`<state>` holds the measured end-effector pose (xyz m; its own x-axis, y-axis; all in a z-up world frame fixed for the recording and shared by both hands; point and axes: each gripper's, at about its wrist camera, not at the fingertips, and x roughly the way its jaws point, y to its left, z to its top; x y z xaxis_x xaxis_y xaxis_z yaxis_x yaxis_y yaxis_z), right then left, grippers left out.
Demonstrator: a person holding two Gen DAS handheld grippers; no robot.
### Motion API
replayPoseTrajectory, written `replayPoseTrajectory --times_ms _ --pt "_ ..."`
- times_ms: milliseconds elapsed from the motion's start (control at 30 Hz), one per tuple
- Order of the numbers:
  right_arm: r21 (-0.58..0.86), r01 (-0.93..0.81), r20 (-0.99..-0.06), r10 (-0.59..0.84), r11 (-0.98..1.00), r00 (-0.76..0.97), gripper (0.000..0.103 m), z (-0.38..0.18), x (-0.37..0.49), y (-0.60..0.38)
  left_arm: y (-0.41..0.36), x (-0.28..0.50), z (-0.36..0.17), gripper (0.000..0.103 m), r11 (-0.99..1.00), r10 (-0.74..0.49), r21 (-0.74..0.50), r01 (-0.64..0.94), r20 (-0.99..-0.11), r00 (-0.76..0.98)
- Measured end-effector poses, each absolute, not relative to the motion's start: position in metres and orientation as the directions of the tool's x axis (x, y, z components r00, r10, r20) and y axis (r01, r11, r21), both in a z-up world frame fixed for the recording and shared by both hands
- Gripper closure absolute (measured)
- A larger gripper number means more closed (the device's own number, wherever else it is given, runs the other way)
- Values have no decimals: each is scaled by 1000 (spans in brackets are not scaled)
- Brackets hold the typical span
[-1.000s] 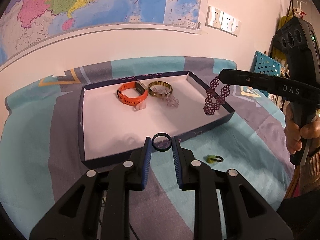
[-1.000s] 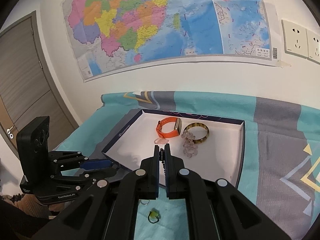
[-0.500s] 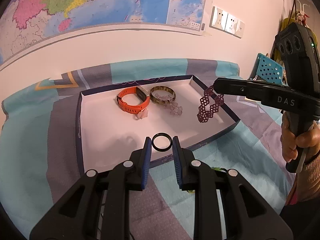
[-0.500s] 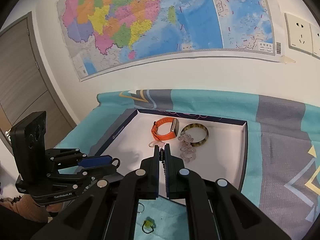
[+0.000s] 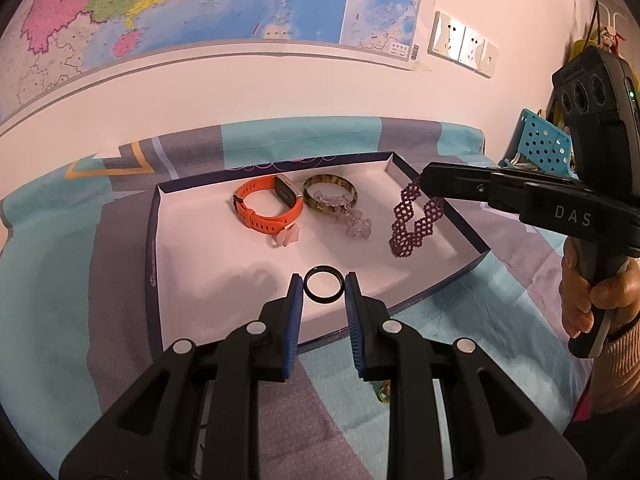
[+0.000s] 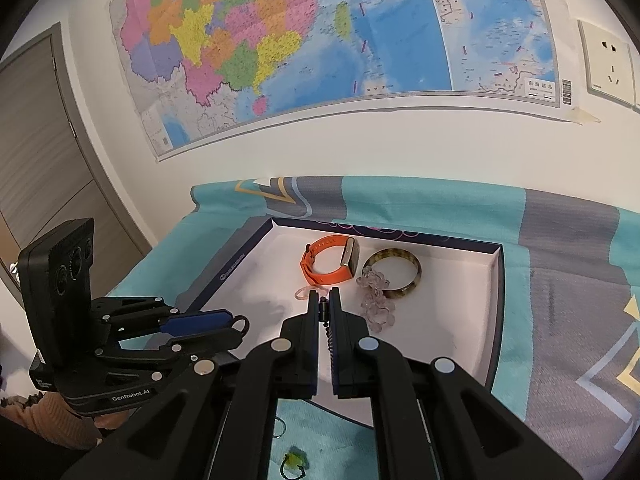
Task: Organize jewelry
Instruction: 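Carry the black ring with the left tool over the tray while the right tool carries the necklace there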
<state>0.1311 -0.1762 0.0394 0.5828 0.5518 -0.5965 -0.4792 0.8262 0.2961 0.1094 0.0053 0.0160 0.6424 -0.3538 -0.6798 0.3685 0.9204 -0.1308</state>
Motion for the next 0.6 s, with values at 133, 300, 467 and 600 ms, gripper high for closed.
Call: replayPoseTrajectory --times_ms 133,300,467,600 --pt "296 -480 -597 553 826 582 100 39 133 -175 5 111 16 81 922 -352 -132 365 -681 642" --pt "299 -480 -599 554 825 578 100 40 135 -175 3 117 15 81 926 -341 -129 354 -686 643" --pt "303 -477 -602 554 825 575 100 38 140 -174 4 123 13 81 931 -333 -131 341 -689 643" --pt "308 -475 -606 555 825 571 100 34 143 -174 5 127 12 81 934 -324 -127 333 -693 644"
